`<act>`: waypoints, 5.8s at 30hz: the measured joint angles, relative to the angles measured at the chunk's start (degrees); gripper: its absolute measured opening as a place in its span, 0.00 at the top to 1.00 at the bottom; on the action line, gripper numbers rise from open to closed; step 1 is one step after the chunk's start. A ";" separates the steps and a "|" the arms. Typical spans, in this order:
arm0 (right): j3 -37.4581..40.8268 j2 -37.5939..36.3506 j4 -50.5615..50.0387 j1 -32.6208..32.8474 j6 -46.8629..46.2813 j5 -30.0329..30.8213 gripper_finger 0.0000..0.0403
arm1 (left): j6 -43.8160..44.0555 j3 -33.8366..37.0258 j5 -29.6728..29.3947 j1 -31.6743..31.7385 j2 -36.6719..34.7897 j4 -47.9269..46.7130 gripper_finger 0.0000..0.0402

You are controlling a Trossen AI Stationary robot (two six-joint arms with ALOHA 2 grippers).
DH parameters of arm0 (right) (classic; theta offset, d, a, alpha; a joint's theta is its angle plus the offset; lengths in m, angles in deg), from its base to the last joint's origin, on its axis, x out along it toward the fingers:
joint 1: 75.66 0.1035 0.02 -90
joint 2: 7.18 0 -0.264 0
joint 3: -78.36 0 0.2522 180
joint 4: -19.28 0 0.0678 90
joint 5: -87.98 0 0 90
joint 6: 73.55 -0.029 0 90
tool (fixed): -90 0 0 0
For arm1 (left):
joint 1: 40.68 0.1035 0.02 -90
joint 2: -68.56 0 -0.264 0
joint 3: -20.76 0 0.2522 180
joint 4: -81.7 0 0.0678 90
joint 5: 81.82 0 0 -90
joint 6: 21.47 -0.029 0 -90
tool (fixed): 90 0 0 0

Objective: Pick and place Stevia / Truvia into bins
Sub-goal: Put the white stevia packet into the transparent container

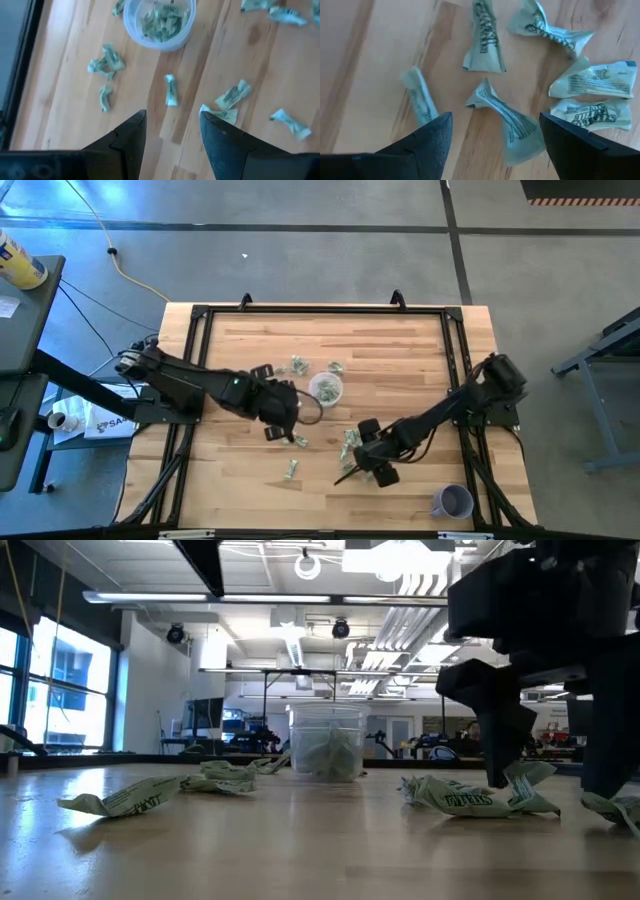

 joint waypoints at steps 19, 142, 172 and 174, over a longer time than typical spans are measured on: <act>-3.44 -0.22 -3.50 -0.90 -8.39 -2.91 0.98 | 9.41 0.00 -2.10 -4.30 -0.02 -5.66 0.45; -0.98 -32.80 -25.52 -25.11 -0.79 9.75 0.30 | -16.37 -0.85 21.45 22.64 10.85 21.73 0.52; 14.21 -32.84 -5.79 -13.60 -17.69 -4.52 0.30 | -2.31 -3.61 6.25 12.72 1.22 5.32 0.58; 14.21 -32.84 -5.73 -11.20 -17.57 -3.18 0.30 | -1.50 -3.61 6.20 11.44 1.22 5.35 0.58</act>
